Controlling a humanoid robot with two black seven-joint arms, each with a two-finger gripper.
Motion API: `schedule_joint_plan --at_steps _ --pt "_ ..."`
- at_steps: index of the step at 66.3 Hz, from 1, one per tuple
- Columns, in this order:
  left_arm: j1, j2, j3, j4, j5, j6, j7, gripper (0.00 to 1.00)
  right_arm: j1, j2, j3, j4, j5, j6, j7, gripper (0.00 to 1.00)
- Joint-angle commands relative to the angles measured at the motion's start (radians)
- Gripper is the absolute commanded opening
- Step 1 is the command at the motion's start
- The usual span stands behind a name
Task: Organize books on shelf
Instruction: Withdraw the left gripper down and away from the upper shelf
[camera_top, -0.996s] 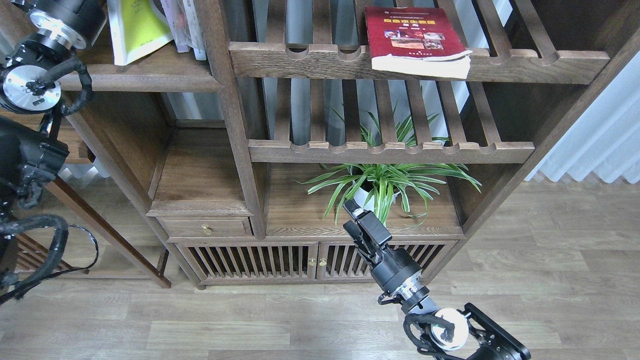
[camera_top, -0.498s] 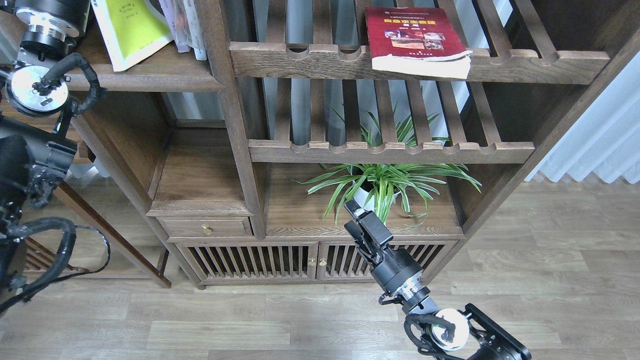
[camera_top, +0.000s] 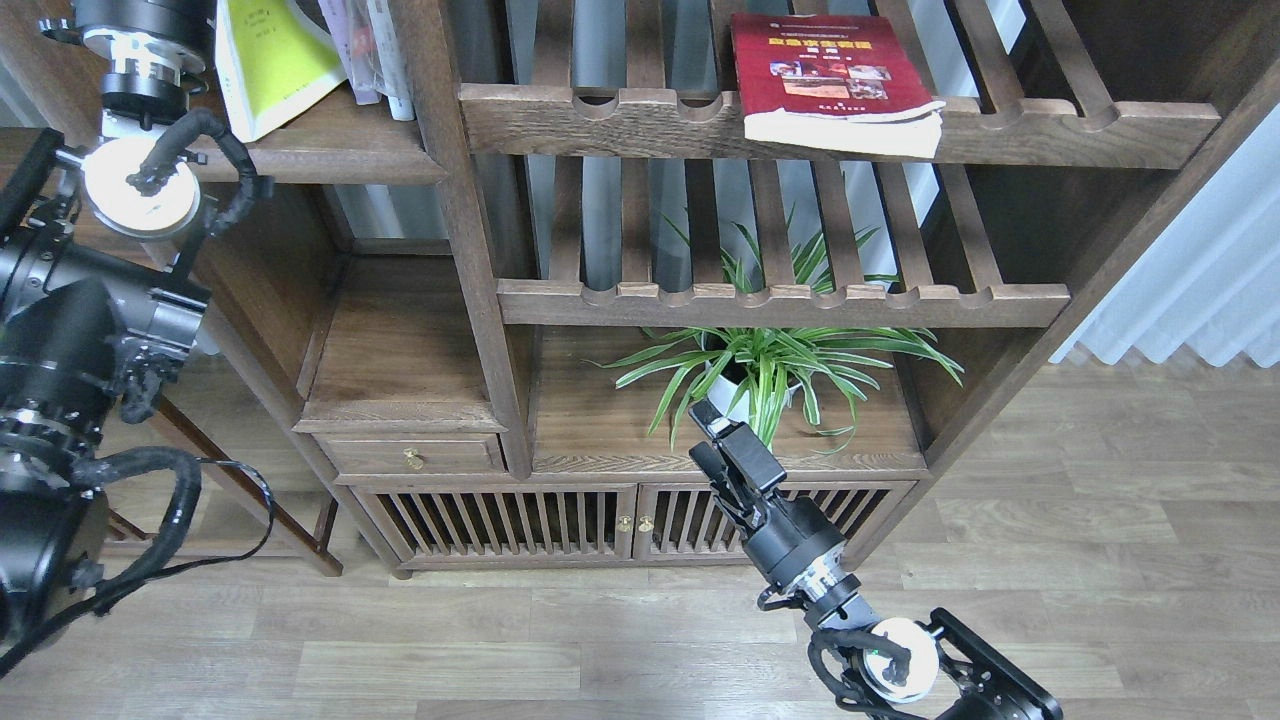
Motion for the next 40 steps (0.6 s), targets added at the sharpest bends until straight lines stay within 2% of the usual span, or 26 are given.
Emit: schedule_joint_plan --at_steps 1,7,18,32,40 --pt "0.052 0.01 0.004 -0.058 0.0 0.0 -0.001 0.99 0.0 0.0 0.0 0.0 0.001 0.0 0.001 0.99" --pt "0.072 0.012 0.004 -0.069 -0.002 0.0 -0.013 1.0 -0.002 0.0 0.0 0.0 0.001 0.0 0.001 0.99" --pt "0.071 0.012 -0.005 -0.075 -0.002 0.0 0.007 1.0 -0.004 0.0 0.0 0.0 0.001 0.0 0.001 0.99" --pt "0.1 0.016 -0.019 -0.141 -0.028 0.0 0.002 1.0 -0.005 0.0 0.0 0.0 0.001 0.0 0.001 0.99" --pt "0.126 0.016 -0.017 -0.152 -0.12 0.0 0.007 0.89 -0.005 0.0 0.001 0.0 0.001 0.0 0.001 0.99"
